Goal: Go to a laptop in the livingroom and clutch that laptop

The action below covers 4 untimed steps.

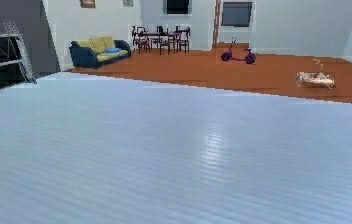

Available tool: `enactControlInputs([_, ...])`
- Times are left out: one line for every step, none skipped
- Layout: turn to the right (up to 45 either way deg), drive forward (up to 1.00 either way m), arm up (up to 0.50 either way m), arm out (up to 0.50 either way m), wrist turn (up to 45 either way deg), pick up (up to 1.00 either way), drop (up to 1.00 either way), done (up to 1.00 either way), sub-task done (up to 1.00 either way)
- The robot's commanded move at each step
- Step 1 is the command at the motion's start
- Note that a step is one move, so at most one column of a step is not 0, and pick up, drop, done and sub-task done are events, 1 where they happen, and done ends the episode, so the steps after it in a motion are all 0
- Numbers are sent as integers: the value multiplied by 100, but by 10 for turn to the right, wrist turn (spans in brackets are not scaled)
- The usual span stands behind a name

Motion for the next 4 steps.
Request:
enactControlInputs([0,100,0,0,0,0,0,0,0])
enactControlInputs([0,100,0,0,0,0,0,0,0])
enactControlInputs([0,100,0,0,0,0,0,0,0])
enactControlInputs([30,0,0,0,0,0,0,0,0])
